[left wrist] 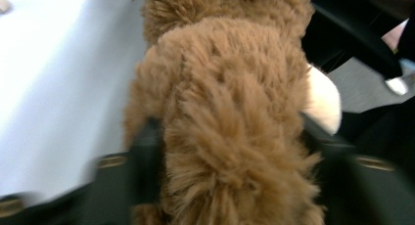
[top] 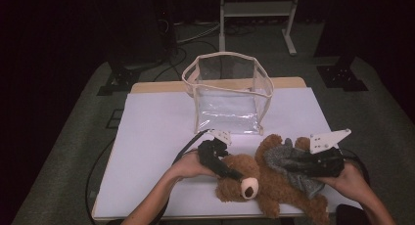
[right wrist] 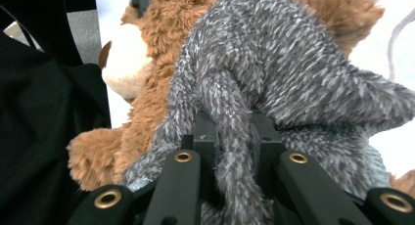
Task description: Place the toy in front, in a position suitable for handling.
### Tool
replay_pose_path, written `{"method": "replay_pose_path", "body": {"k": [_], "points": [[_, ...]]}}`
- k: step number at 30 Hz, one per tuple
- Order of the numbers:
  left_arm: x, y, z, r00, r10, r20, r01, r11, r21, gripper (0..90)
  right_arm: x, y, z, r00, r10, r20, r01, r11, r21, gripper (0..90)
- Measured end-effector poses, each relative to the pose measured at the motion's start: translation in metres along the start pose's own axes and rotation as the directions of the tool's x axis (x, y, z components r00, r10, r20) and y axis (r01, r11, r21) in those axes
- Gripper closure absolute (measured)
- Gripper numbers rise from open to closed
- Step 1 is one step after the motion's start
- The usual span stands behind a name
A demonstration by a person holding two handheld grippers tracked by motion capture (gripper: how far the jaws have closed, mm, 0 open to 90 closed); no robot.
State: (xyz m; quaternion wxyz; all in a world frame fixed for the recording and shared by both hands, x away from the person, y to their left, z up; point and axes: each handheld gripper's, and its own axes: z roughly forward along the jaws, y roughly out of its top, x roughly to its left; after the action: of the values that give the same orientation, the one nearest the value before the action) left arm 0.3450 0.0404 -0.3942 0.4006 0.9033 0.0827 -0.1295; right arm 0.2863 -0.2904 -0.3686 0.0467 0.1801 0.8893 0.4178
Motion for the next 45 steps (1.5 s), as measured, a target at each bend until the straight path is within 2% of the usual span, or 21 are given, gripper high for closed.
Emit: {"method": "replay_pose_path", "body": {"k": [3,5,6,9,12,14,15,17,19,20,23,24,25,27,28,31,36,38,40,42,45], "points": [[-0.004,0.005,-0.007,0.9963,0.044,-0.073,-0.043,0.9990,0.013,57.0,-0.006,0.004,-0.002,0.9999,0.009,0.006,-0.009,1.000,-0.015,76.7],[-0.003,0.012,-0.016,0.9882,0.081,-0.130,-0.080,0.9967,0.014,58.4,-0.011,0.008,-0.004,0.9997,0.019,0.018,-0.018,1.000,-0.024,76.8],[-0.002,0.017,-0.023,0.9803,0.101,-0.170,-0.099,0.9949,0.017,58.3,-0.013,0.009,-0.005,0.9995,0.021,0.024,-0.020,0.999,-0.026,76.8],[-0.001,0.027,-0.042,0.9599,0.150,-0.237,-0.150,0.9885,0.022,58.4,-0.020,0.018,-0.002,0.9990,0.026,0.036,-0.025,0.999,-0.037,76.9],[0.002,0.031,-0.062,0.9319,0.192,-0.308,-0.182,0.9814,0.060,58.3,-0.025,0.030,0.010,0.9992,0.013,0.037,-0.012,0.999,-0.033,77.0],[0.006,0.025,-0.076,0.9217,0.207,-0.328,-0.197,0.9783,0.064,57.3,-0.024,0.040,0.022,0.9994,-0.006,0.033,0.007,1.000,-0.021,77.1],[0.008,0.019,-0.080,0.9204,0.216,-0.326,-0.205,0.9763,0.070,55.3,-0.021,0.045,0.032,0.9995,-0.022,0.024,0.022,1.000,-0.013,77.3],[0.010,0.002,-0.081,0.9299,0.199,-0.310,-0.189,0.9801,0.062,51.2,-0.014,0.050,0.048,0.9983,-0.058,0.005,0.058,0.998,0.009,77.6],[0.009,-0.012,-0.078,0.9290,0.189,-0.318,-0.181,0.9820,0.054,43.1,-0.006,0.051,0.057,0.9962,-0.087,-0.006,0.087,0.996,0.016,77.7],[0.007,-0.020,-0.078,0.9349,0.152,-0.321,-0.153,0.9880,0.020,38.0,-0.001,0.052,0.060,0.9949,-0.100,-0.010,0.100,0.995,0.021,77.8],[-0.002,-0.029,-0.074,0.9395,0.084,-0.332,-0.112,0.9913,-0.068,22.7,0.012,0.054,0.064,0.9908,-0.134,-0.018,0.135,0.990,0.036,77.8],[-0.004,-0.030,-0.071,0.9377,0.073,-0.340,-0.105,0.9916,-0.076,20.3,0.014,0.053,0.065,0.9902,-0.138,-0.021,0.139,0.989,0.041,77.9],[-0.006,-0.031,-0.068,0.9309,0.071,-0.358,-0.106,0.9913,-0.078,20.2,0.016,0.053,0.066,0.9899,-0.139,-0.025,0.140,0.989,0.044,77.9],[-0.007,-0.033,-0.064,0.9186,0.076,-0.388,-0.112,0.9910,-0.073,27.7,0.019,0.052,0.066,0.9897,-0.140,-0.032,0.141,0.988,0.055,77.8],[-0.007,-0.034,-0.063,0.9180,0.067,-0.391,-0.107,0.9909,-0.081,31.4,0.019,0.052,0.065,0.9896,-0.139,-0.038,0.141,0.988,0.058,77.8],[-0.009,-0.039,-0.062,0.9101,0.093,-0.404,-0.136,0.9873,-0.081,43.1,0.016,0.055,0.054,0.9886,-0.146,-0.035,0.148,0.986,0.070,77.7],[-0.012,-0.044,-0.061,0.9062,0.124,-0.404,-0.176,0.9800,-0.093,47.2,-0.005,0.064,0.020,0.9911,-0.120,0.059,0.117,0.992,0.050,77.7],[-0.012,-0.045,-0.061,0.9050,0.143,-0.401,-0.195,0.9766,-0.091,47.9,-0.018,0.068,0.012,0.9933,-0.085,0.078,0.082,0.996,0.038,77.6],[-0.014,-0.045,-0.061,0.9034,0.156,-0.400,-0.206,0.9748,-0.086,48.1,-0.029,0.072,0.014,0.9955,-0.066,0.068,0.064,0.997,0.037,77.6],[-0.015,-0.045,-0.061,0.9014,0.173,-0.397,-0.220,0.9724,-0.076,48.1,-0.036,0.079,0.025,0.9954,-0.076,0.058,0.072,0.995,0.062,77.4],[-0.018,-0.044,-0.061,0.8985,0.188,-0.397,-0.232,0.9704,-0.066,48.0,-0.041,0.088,0.046,0.9974,-0.072,-0.006,0.072,0.994,0.086,77.1]]}}
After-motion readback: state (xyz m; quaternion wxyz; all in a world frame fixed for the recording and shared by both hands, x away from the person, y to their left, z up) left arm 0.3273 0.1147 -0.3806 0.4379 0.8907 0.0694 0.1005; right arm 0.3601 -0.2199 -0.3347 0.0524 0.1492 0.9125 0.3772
